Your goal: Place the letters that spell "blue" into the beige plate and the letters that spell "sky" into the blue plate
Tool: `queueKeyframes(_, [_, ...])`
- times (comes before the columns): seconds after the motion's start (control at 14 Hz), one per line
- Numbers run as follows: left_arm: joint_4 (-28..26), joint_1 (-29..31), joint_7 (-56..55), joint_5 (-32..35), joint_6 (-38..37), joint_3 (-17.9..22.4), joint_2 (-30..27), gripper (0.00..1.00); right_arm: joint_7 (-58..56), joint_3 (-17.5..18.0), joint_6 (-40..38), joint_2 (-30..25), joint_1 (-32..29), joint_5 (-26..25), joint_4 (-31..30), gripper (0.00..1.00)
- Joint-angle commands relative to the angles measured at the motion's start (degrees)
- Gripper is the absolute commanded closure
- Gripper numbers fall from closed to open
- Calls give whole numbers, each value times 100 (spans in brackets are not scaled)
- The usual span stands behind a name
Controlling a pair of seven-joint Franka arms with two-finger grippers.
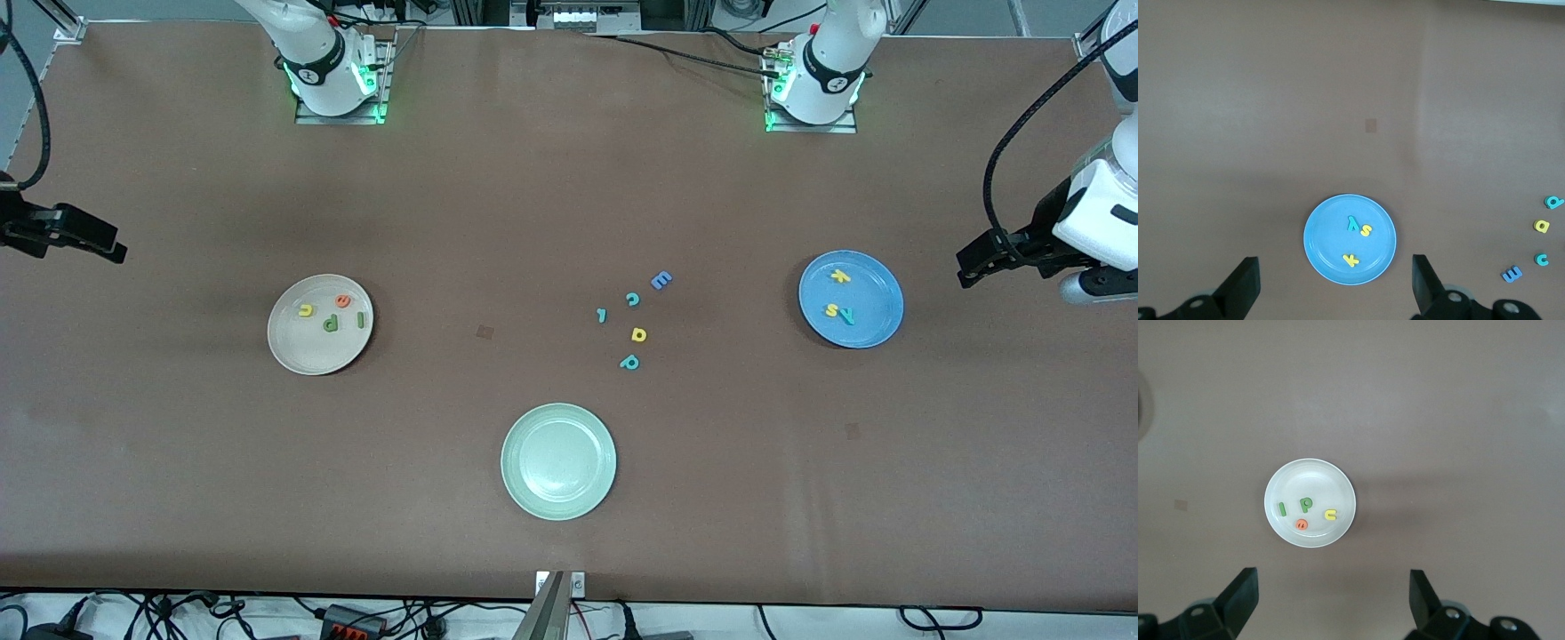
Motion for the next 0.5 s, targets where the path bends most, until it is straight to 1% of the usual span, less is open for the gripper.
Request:
queueKeyframes(0.0, [184, -9, 39, 97, -120, 0, 78, 0, -124, 136, 340, -781, -111, -76, -1062, 0])
queueKeyframes(0.43, [184, -9, 39, 97, -120, 0, 78, 0, -299, 109, 128, -781, -137, -41, -861, 0])
